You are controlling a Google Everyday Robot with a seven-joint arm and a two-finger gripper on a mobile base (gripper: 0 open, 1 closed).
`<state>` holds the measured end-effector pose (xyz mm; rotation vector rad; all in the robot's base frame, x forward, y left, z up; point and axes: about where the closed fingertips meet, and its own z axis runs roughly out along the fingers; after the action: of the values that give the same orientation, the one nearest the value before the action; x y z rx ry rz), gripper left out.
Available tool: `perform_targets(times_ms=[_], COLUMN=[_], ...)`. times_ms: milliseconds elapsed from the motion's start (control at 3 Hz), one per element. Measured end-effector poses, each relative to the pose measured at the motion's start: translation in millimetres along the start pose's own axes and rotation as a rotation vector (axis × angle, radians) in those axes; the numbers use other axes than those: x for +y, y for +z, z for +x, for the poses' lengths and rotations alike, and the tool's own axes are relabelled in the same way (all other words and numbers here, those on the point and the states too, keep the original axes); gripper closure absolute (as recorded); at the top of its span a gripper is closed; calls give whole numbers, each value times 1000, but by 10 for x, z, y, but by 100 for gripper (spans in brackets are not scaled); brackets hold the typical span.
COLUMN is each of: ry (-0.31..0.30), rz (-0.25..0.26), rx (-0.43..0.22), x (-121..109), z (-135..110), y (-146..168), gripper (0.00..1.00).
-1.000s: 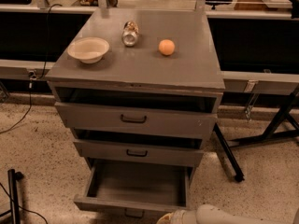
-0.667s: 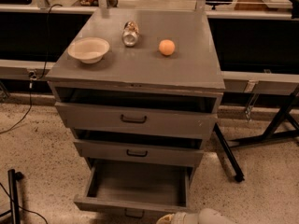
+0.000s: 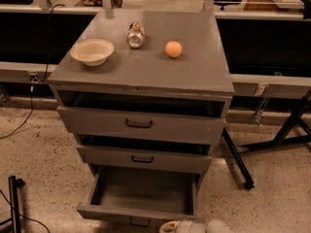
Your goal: Close bottom drawer
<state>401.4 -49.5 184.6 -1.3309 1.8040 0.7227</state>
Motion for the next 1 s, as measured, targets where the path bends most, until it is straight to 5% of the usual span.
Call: perform_targets(times_ms=[1000], ry=[4], rz=[22], rx=[-70], x=[-33], z=[112], y=[181], gripper=[100])
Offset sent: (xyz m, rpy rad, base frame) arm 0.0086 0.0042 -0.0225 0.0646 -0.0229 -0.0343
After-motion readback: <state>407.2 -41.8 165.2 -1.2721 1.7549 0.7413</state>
